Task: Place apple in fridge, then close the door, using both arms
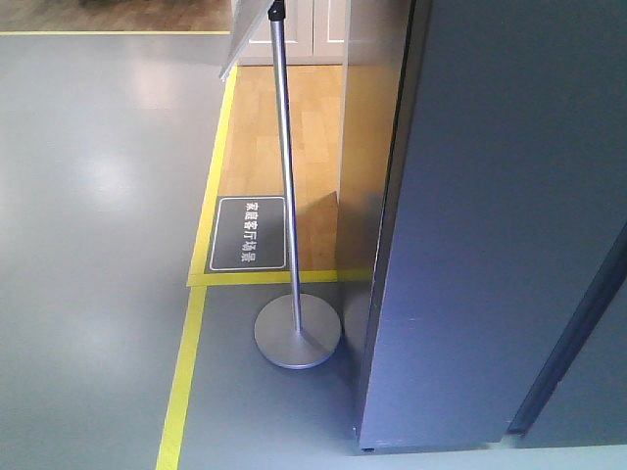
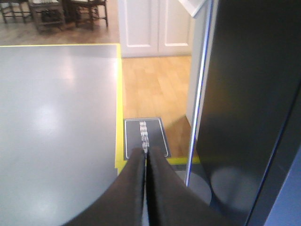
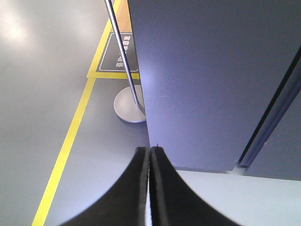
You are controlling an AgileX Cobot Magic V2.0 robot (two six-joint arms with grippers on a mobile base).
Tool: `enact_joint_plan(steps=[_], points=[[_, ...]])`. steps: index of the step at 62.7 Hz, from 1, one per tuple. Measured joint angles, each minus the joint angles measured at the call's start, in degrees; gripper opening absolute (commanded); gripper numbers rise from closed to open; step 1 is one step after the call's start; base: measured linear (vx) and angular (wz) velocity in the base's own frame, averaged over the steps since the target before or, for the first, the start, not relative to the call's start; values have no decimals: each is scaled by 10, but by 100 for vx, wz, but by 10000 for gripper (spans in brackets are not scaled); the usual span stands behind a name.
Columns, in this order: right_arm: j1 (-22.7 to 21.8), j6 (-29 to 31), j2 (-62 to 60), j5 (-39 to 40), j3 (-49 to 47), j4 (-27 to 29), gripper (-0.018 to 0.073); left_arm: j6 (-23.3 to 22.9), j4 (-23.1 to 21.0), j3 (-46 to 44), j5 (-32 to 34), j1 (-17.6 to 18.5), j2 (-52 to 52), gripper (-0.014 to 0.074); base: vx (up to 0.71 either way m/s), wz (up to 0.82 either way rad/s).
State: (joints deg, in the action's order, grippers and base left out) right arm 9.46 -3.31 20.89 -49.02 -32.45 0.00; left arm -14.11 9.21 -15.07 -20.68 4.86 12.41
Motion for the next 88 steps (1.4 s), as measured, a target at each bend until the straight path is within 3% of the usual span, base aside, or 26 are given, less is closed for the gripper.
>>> enact_joint_plan(steps=[10, 25, 34, 49, 55, 67, 80, 88], points=[[0, 0, 0, 0, 0, 0, -6, -41, -2, 80, 22, -33, -92, -6, 0, 0], [0, 0, 0, 0, 0, 0, -6, -52, -2, 159, 86, -43, -130, -6, 0, 0], [0, 0, 0, 0, 0, 0, -6, -53, -2, 166, 134, -43, -131, -6, 0, 0], [0, 0, 0, 0, 0, 0, -6, -54, -2, 166, 139, -43, -131, -6, 0, 0], [0, 0, 0, 0, 0, 0, -6, -35, -11, 166, 139, -43, -131, -6, 0, 0], [0, 0, 0, 0, 0, 0, -6, 43, -63, 166, 174, -44, -131, -6, 0, 0], [0, 0, 0, 0, 0, 0, -6, 61, -69, 166, 225, -44, -131, -6, 0, 0], [0, 0, 0, 0, 0, 0, -6, 63, -72, 166, 237, -64, -131, -6, 0, 0]])
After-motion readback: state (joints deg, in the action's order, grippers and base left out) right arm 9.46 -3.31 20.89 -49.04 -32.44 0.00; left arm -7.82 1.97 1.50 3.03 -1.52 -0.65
